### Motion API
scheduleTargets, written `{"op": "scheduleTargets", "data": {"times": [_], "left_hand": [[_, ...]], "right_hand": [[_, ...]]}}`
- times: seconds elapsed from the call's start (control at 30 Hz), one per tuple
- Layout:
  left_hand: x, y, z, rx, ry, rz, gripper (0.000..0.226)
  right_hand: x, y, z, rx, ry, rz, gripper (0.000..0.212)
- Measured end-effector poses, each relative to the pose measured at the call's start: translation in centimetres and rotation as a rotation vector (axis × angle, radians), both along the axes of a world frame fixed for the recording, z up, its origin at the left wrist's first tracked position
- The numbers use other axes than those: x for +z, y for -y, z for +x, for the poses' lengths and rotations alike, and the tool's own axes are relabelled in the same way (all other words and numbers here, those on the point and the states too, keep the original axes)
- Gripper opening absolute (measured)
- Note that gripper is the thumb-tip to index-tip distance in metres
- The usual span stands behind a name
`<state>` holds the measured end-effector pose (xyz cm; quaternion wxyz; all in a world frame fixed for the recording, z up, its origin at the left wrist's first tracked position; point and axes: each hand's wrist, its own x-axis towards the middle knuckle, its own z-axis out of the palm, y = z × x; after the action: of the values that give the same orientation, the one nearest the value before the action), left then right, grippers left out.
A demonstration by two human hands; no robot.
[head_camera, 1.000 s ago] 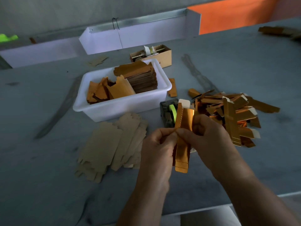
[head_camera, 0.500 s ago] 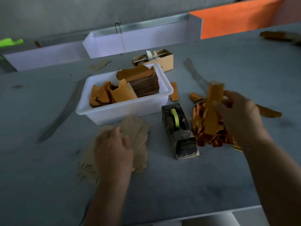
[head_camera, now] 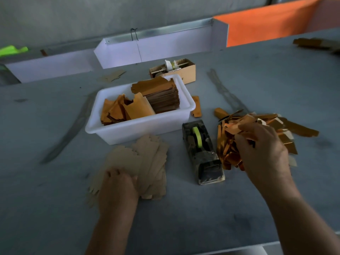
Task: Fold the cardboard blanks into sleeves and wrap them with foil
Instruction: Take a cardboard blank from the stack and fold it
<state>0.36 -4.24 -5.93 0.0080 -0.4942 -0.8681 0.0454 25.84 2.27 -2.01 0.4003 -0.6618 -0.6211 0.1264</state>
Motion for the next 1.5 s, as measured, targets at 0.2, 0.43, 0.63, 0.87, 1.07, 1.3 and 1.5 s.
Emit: {"op": "scheduleTargets", "data": {"times": [0.2,0.43,0.63,0.87,1.07,1.3,1.5], "left_hand": [[1.6,-0.1,0.5,0.043,0.049,0.150,0.022],[5.9,1.3,5.3,-0.096,0.493,0.638,0.022],[5.1,2.0,8.0,-0.329,0.933,0.400,0.043],[5.3,-0.1,5.4,0.051,1.487,0.342,0.029],[5.3,-1.1,5.4,0.012,1.639,0.198,0.050],[4.4,-0.9,6.7,-0.032,1.497,0.307,0.019],[4.4,-0.4,8.3,-0.135,1.273,0.491,0.022]], "right_hand": [[0.9,1.3,-0.9,0.064,-0.039,0.030,0.018],[1.5,4.5,-5.5,0.451,-0.443,-0.320,0.016],[0.6,4.7,-7.0,0.396,-0.789,-0.482,0.014],[-0.1,3.8,-4.9,0.532,-1.066,-0.626,0.027],[-0.4,3.2,-3.8,0.467,-0.691,-0.562,0.019],[0.5,3.7,-4.0,0.421,-0.157,-0.261,0.013],[1.0,4.3,-4.8,0.459,-0.246,-0.208,0.017]]}}
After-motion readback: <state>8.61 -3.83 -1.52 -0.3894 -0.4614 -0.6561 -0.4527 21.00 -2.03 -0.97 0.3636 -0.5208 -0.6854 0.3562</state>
